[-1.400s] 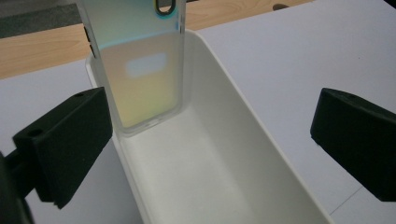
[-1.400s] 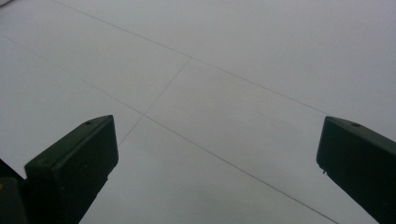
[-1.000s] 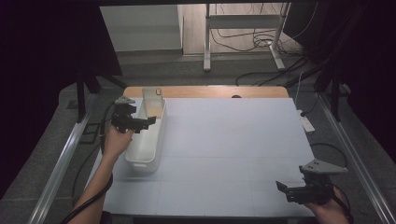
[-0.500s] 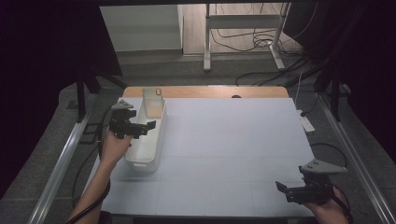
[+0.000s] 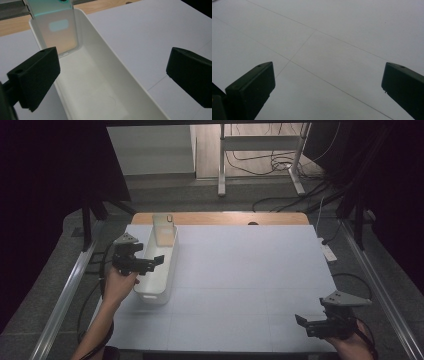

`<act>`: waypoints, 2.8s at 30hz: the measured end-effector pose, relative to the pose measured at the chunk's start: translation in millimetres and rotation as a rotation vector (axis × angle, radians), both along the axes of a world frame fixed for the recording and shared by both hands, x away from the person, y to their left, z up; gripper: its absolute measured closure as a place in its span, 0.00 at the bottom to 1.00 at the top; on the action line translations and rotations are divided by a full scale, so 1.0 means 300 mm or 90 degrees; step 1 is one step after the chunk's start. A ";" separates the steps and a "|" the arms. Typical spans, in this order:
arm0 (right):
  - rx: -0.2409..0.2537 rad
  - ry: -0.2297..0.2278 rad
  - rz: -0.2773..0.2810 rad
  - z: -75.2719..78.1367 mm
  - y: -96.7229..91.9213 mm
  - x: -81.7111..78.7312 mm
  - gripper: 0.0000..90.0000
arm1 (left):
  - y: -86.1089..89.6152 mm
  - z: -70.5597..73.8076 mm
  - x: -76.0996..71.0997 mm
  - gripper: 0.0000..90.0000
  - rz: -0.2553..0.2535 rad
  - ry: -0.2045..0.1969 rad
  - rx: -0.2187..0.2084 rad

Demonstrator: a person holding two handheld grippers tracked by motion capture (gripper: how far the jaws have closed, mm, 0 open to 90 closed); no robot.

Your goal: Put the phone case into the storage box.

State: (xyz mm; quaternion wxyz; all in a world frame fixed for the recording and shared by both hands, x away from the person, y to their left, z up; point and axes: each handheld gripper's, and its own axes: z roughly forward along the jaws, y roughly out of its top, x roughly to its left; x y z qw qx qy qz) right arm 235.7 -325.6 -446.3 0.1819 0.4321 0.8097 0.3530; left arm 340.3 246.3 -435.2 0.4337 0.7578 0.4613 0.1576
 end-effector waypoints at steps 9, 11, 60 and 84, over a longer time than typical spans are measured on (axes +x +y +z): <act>0.000 -0.001 0.002 0.000 0.000 -0.001 0.00 | 0.008 0.003 -0.063 0.00 -0.007 0.011 -0.021; 0.000 0.000 0.002 0.000 0.000 0.000 0.00 | 0.008 0.002 -0.073 0.00 -0.009 0.009 -0.021; -0.003 -0.002 -0.002 0.000 0.001 -0.001 0.00 | 0.100 -0.033 -0.389 0.00 0.024 -0.002 -0.030; -0.004 -0.001 -0.005 0.000 0.002 -0.001 0.00 | 0.120 -0.076 -0.493 0.00 0.048 0.002 0.014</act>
